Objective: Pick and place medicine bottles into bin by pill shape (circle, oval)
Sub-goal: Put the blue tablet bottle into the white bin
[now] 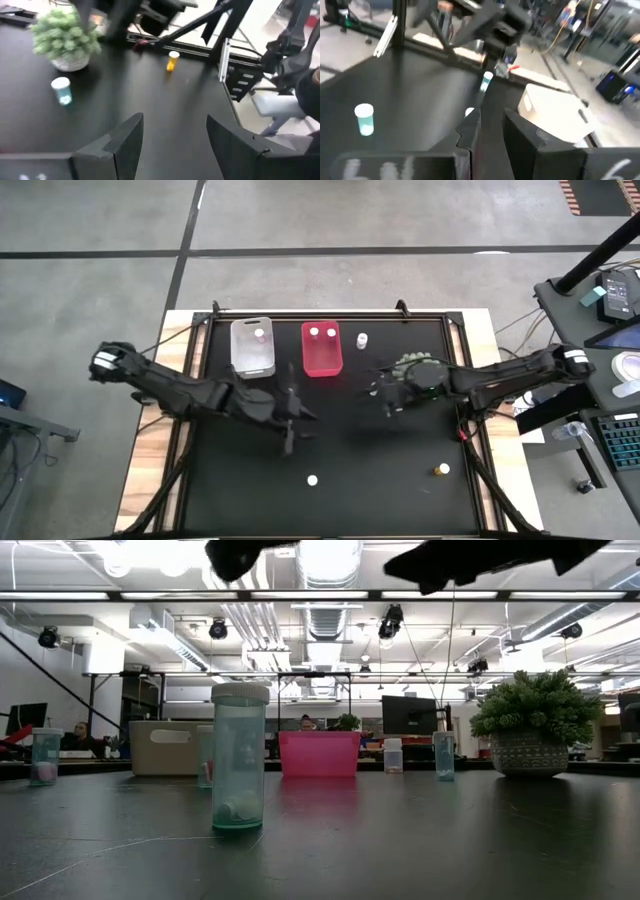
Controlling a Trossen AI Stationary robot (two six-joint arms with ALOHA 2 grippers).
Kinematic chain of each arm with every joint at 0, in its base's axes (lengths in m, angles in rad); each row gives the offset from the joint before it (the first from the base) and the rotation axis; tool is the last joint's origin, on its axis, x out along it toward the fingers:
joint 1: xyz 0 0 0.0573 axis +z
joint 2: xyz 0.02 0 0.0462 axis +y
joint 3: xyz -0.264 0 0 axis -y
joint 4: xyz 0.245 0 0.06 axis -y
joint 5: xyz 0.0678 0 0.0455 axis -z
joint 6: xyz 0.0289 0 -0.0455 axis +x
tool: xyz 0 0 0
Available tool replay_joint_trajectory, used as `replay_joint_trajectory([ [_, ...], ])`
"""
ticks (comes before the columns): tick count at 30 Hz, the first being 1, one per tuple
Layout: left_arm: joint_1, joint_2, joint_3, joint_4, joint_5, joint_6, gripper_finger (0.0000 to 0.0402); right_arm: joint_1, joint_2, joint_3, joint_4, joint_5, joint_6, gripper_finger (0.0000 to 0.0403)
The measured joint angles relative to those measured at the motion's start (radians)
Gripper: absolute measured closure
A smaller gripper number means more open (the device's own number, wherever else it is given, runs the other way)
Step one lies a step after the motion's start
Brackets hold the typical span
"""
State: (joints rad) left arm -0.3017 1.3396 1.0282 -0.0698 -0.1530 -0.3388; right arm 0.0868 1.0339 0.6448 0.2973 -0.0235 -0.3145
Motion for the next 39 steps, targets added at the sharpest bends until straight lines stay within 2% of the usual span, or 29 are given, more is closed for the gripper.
replay_joint_trajectory([
  [9, -0.087, 0.267, 0.342, -0.299, -0.051, -0.1, 0.0199, 0.0, -0.197, -0.146, 0.036, -0.002, 0.029, 0.0335],
  [15, -0.134, 0.413, 0.534, -0.587, -0.039, -0.211, 0.0199, 0.0, -0.274, -0.186, 0.041, -0.001, 0.091, 0.0333],
  [19, -0.182, 0.496, 0.62, -0.631, -0.039, -0.267, 0.0199, 0.0, -0.291, -0.191, 0.041, -0.002, 0.13, 0.0333],
  [28, -0.268, 0.6, 0.695, -0.657, -0.036, -0.438, 0.0199, 0.019, -0.283, -0.208, 0.059, -0.003, 0.187, 0.0333],
  [33, -0.325, 0.603, 0.687, -0.694, -0.039, -0.494, 0.0199, 0.018, -0.272, -0.211, 0.087, -0.003, 0.185, 0.0333],
  [39, -0.371, 0.609, 0.685, -0.701, -0.091, -0.528, 0.0199, 0.018, -0.254, -0.212, 0.108, -0.003, 0.164, 0.0335],
])
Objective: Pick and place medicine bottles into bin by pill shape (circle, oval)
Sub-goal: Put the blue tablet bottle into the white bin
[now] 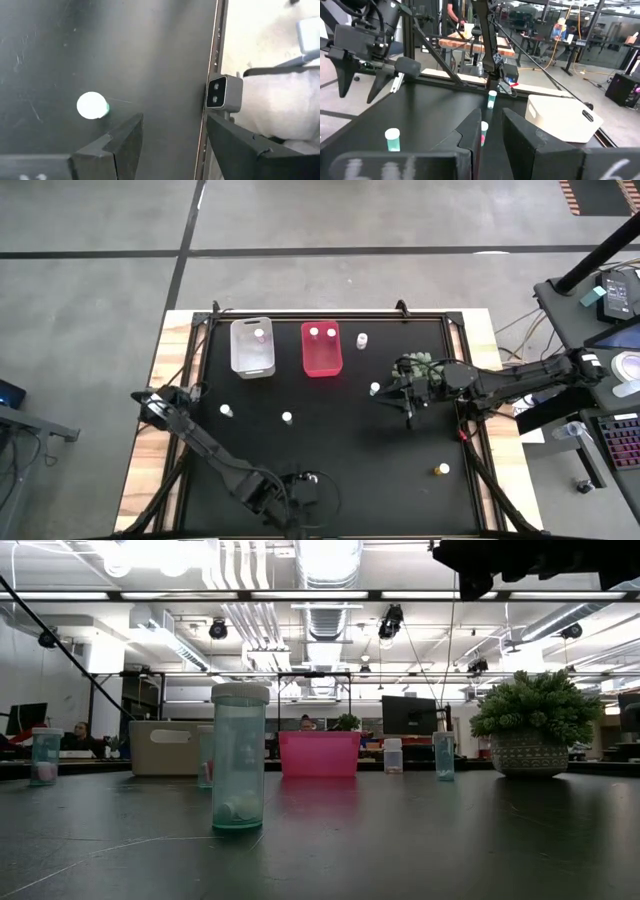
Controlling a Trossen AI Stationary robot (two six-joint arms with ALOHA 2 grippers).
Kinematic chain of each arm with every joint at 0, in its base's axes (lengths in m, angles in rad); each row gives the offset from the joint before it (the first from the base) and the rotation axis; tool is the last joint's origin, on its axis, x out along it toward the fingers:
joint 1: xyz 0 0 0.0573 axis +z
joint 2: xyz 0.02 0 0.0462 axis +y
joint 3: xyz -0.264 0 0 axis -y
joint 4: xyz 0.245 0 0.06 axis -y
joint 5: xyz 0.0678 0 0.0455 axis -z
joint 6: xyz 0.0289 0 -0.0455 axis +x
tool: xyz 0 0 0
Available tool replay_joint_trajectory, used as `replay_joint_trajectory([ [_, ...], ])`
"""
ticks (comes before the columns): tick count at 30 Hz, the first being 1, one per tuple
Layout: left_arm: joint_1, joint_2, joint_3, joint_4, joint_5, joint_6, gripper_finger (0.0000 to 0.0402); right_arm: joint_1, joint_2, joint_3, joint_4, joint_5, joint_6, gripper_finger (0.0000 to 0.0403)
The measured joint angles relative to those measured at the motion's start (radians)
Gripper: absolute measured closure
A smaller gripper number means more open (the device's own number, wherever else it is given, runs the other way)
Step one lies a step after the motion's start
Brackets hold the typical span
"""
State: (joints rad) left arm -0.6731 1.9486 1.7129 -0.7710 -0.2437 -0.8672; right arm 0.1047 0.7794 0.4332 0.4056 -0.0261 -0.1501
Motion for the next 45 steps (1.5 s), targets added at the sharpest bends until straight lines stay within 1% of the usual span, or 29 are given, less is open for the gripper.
replay_joint_trajectory([
  [3, -0.007, 0.028, 0.014, 0.002, -0.025, -0.042, 0.0199, 0.0, 0.003, 0.0, 0.001, 0.0, -0.02, 0.0333],
  [12, 0.045, 0.088, 0.009, -0.089, -0.079, -0.034, 0.0199, 0.0, 0.008, 0.0, 0.023, 0.001, -0.032, 0.0333],
  [17, 0.069, 0.089, -0.014, -0.083, -0.08, 0.017, 0.0199, 0.0, 0.008, 0.0, 0.025, 0.001, -0.033, 0.0335],
  [28, 0.078, 0.089, -0.064, -0.074, -0.088, 0.011, 0.0199, 0.0, 0.009, 0.0, 0.023, 0.001, -0.033, 0.0335],
  [35, 0.079, 0.089, -0.107, 0.006, -0.095, 0.013, 0.0199, 0.0, 0.009, 0.0, 0.019, 0.001, -0.033, 0.0334],
  [39, 0.079, 0.089, -0.11, 0.007, -0.097, 0.012, 0.02, 0.0, 0.009, 0.0, 0.019, 0.001, -0.033, 0.0334],
  [42, 0.079, 0.089, -0.11, 0.007, -0.098, 0.011, 0.0212, 0.0, 0.009, 0.0, 0.019, 0.001, -0.033, 0.0333],
  [45, 0.079, 0.089, -0.11, 0.004, -0.098, 0.011, 0.0238, 0.0, 0.009, 0.0, 0.019, 0.001, -0.033, 0.0335],
])
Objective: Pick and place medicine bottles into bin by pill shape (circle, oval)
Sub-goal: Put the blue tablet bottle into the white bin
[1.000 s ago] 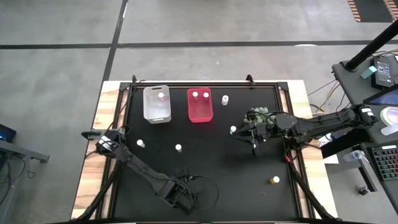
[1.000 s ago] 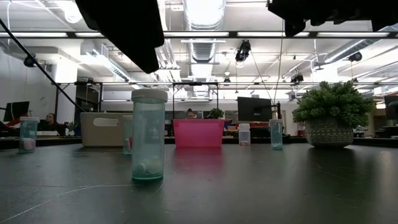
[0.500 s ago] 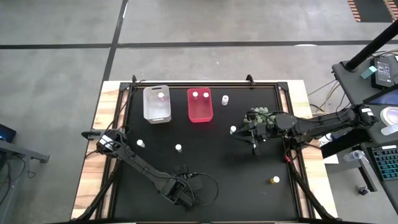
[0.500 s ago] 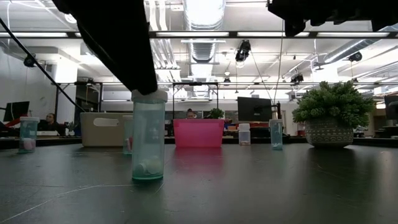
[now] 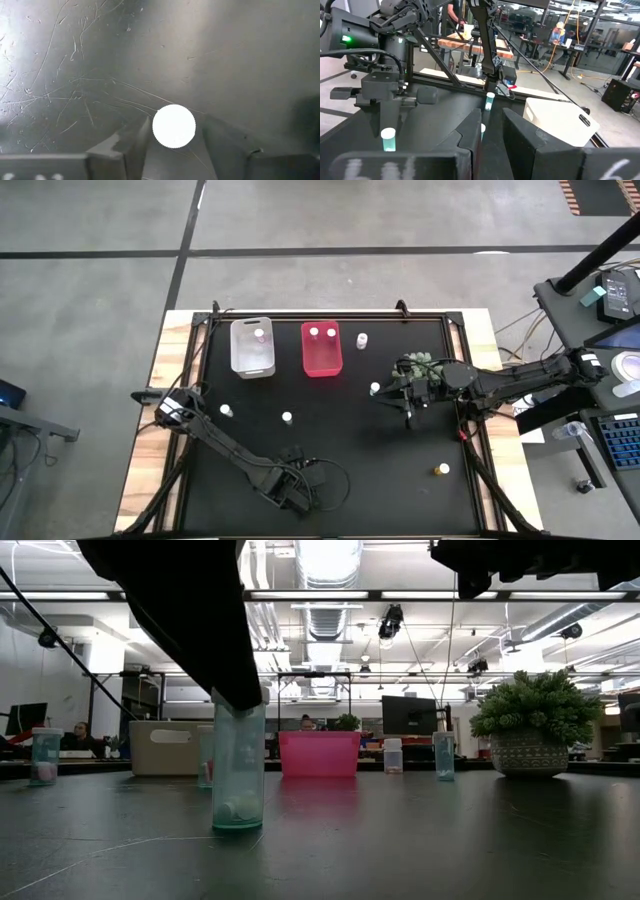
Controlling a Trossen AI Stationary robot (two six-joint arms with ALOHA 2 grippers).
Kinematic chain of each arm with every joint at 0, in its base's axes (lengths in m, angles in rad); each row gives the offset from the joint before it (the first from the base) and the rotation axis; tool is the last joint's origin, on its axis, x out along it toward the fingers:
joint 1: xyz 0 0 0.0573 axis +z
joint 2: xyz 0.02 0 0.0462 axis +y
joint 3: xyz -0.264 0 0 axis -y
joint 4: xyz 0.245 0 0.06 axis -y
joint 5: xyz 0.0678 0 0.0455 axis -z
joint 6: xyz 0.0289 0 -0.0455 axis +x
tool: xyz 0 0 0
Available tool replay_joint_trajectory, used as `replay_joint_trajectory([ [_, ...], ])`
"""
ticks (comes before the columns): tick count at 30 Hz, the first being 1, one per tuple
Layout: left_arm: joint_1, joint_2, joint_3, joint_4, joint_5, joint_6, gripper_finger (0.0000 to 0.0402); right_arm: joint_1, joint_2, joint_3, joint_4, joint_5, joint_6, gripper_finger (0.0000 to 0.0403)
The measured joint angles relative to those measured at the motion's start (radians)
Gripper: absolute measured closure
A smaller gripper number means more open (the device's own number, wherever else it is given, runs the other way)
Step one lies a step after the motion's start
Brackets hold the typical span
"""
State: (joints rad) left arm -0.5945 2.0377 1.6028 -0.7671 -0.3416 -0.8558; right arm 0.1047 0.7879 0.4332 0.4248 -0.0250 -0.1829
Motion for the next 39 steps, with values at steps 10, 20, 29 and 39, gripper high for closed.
replay_joint_trajectory([
  [10, 0.0, 0.0, -0.002, -0.002, 0.007, -0.001, 0.0313, 0.0, 0.0, 0.0, 0.0, 0.0, 0.0, 0.0335],
  [20, 0.001, -0.044, 0.002, -0.026, 0.009, 0.006, 0.0311, 0.0, 0.0, 0.0, -0.001, 0.0, 0.0, 0.0335],
  [29, 0.056, -0.223, 0.002, -0.187, -0.035, 0.005, 0.031, 0.0, 0.0, 0.0, -0.001, 0.0, 0.0, 0.0335],
  [39, 0.28, -0.406, 0.0, -0.498, -0.131, 0.075, 0.0309, 0.0, 0.0, -0.001, -0.002, 0.0, 0.0, 0.0334],
])
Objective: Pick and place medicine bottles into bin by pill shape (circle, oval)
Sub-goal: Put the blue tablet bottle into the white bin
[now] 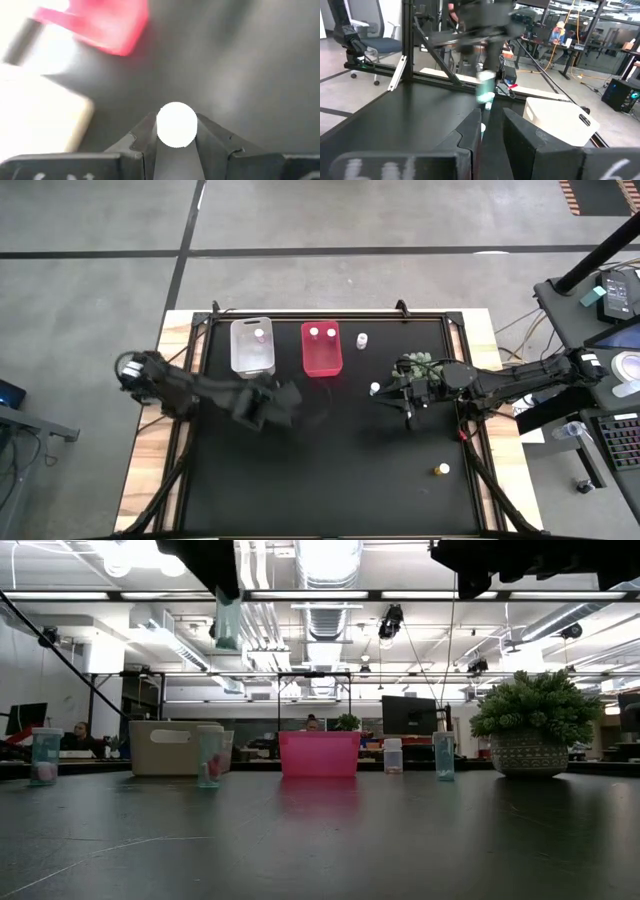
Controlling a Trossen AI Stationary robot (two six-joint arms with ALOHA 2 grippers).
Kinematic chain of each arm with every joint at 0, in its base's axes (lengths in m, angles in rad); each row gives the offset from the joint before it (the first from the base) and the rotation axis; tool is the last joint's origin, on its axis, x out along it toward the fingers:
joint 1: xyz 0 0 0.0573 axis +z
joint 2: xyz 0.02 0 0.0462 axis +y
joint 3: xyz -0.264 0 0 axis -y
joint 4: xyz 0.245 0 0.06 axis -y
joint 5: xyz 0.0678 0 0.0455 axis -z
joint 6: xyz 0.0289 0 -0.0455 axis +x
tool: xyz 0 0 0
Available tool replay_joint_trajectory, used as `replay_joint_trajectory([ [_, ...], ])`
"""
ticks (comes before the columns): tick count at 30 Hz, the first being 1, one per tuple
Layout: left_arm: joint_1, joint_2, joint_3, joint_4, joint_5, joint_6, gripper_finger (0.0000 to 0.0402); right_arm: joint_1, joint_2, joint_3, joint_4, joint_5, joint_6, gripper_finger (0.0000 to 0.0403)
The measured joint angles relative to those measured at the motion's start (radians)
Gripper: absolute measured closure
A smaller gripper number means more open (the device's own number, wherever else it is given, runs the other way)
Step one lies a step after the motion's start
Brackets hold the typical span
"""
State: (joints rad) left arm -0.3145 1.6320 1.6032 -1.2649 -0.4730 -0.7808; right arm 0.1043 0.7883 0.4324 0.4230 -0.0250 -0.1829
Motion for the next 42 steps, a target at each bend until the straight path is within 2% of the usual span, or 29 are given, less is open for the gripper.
replay_joint_trajectory([
  [4, 0.146, -0.092, -0.011, -0.094, -0.1, 0.062, 0.0309, 0.0, 0.001, 0.0, -0.006, 0.0, 0.002, 0.0333],
  [8, 0.323, -0.207, -0.086, -0.052, -0.113, 0.16, 0.0309, 0.0, 0.001, -0.011, -0.009, 0.001, 0.008, 0.0336],
  [12, 0.511, -0.306, -0.223, 0.045, -0.111, 0.227, 0.0308, 0.0, 0.006, -0.021, -0.007, 0.002, 0.027, 0.0337],
  [17, 0.733, -0.388, -0.417, 0.251, -0.023, 0.345, 0.0308, 0.0, 0.037, -0.024, -0.004, 0.036, 0.029, 0.0337],
  [22, 0.892, -0.395, -0.551, 0.404, 0.064, 0.403, 0.0308, -0.002, 0.063, -0.016, 0.012, 0.105, -0.042, 0.0337],
  [28, 0.963, -0.383, -0.665, 0.464, 0.079, 0.42, 0.0308, -0.004, 0.063, 0.012, 0.056, 0.105, -0.08, 0.0337],
  [42, 0.97, -0.386, -0.828, 0.713, 0.077, 0.349, 0.0308, -0.004, 0.064, 0.063, 0.014, 0.102, -0.059, 0.0337],
])
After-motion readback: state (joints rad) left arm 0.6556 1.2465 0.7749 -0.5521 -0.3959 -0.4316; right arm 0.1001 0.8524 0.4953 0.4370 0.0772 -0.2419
